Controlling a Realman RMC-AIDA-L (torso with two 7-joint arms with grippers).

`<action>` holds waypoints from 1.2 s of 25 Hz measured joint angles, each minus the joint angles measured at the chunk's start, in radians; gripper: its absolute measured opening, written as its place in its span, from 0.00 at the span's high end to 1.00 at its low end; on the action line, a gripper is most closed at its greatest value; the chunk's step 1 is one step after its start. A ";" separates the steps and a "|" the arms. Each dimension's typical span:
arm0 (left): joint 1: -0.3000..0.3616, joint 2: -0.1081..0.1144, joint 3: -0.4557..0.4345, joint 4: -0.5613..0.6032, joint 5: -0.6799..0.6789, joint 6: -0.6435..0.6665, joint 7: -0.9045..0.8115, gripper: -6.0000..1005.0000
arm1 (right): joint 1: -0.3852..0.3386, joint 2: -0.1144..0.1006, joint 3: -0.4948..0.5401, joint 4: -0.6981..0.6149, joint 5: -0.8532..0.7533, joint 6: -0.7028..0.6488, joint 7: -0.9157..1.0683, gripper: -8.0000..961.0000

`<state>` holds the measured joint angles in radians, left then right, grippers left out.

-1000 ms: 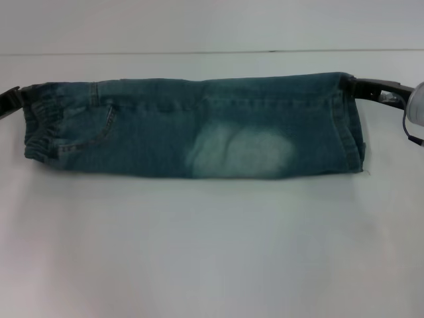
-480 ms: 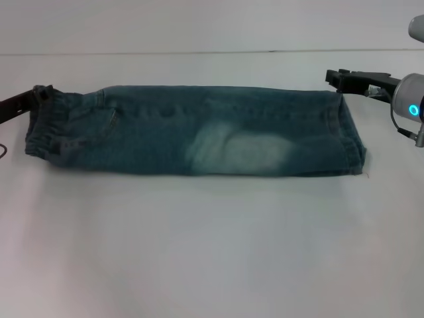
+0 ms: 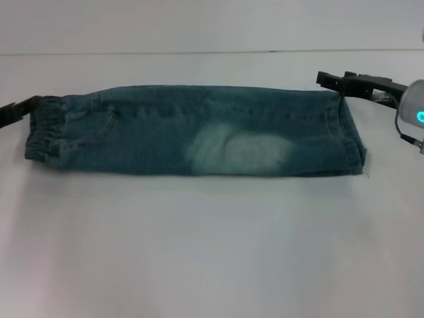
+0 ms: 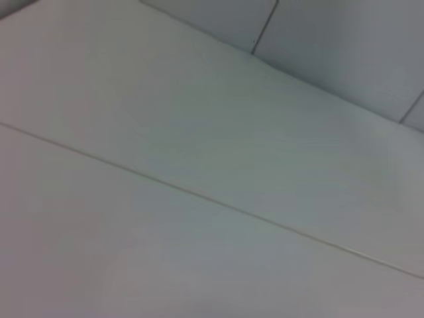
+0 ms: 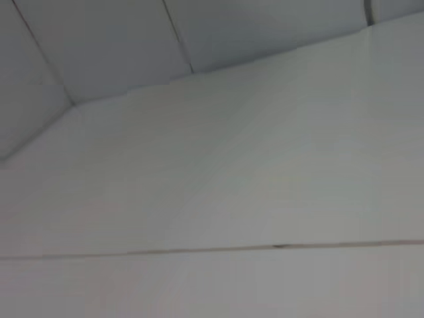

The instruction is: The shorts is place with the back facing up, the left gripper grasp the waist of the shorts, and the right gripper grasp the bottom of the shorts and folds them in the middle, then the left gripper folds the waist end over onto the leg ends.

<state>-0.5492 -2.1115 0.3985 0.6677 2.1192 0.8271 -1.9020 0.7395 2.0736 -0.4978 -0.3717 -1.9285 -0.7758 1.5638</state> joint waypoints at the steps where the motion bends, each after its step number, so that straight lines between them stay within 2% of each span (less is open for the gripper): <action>1: 0.009 0.001 0.000 0.010 -0.003 0.013 -0.002 0.51 | -0.009 -0.003 0.000 -0.007 0.009 -0.036 0.001 0.39; 5: 0.053 0.010 -0.002 0.047 -0.044 0.110 -0.004 0.33 | -0.048 -0.022 -0.005 -0.040 0.028 -0.207 0.003 0.18; 8: 0.069 0.024 -0.002 0.059 -0.045 0.196 -0.033 0.19 | -0.066 -0.044 -0.034 -0.055 0.018 -0.336 0.004 0.18; 12: 0.075 0.034 -0.002 0.088 0.017 0.260 -0.142 0.13 | -0.086 -0.078 -0.096 -0.081 0.007 -0.522 0.007 0.17; 13: 0.075 0.037 -0.002 0.099 0.048 0.277 -0.191 0.11 | -0.093 -0.084 -0.107 -0.094 0.003 -0.572 0.008 0.17; 14: 0.074 0.047 -0.001 0.123 0.127 0.317 -0.325 0.10 | -0.099 -0.089 -0.115 -0.106 -0.001 -0.623 0.009 0.17; 15: 0.072 0.049 -0.001 0.128 0.150 0.330 -0.364 0.10 | -0.103 -0.093 -0.121 -0.121 -0.008 -0.666 0.010 0.17; 17: 0.063 0.057 -0.001 0.141 0.223 0.374 -0.480 0.10 | -0.110 -0.098 -0.124 -0.150 -0.026 -0.737 0.011 0.17; 21: 0.048 0.069 -0.003 0.159 0.328 0.433 -0.637 0.11 | -0.114 -0.101 -0.126 -0.180 -0.068 -0.794 0.021 0.18; 30: 0.008 0.075 0.001 0.097 0.345 0.391 -0.684 0.12 | -0.103 -0.083 -0.149 -0.182 -0.082 -0.753 0.011 0.21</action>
<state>-0.5412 -2.0370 0.3993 0.7652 2.4638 1.2179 -2.5860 0.6364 1.9905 -0.6470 -0.5540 -2.0110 -1.5292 1.5747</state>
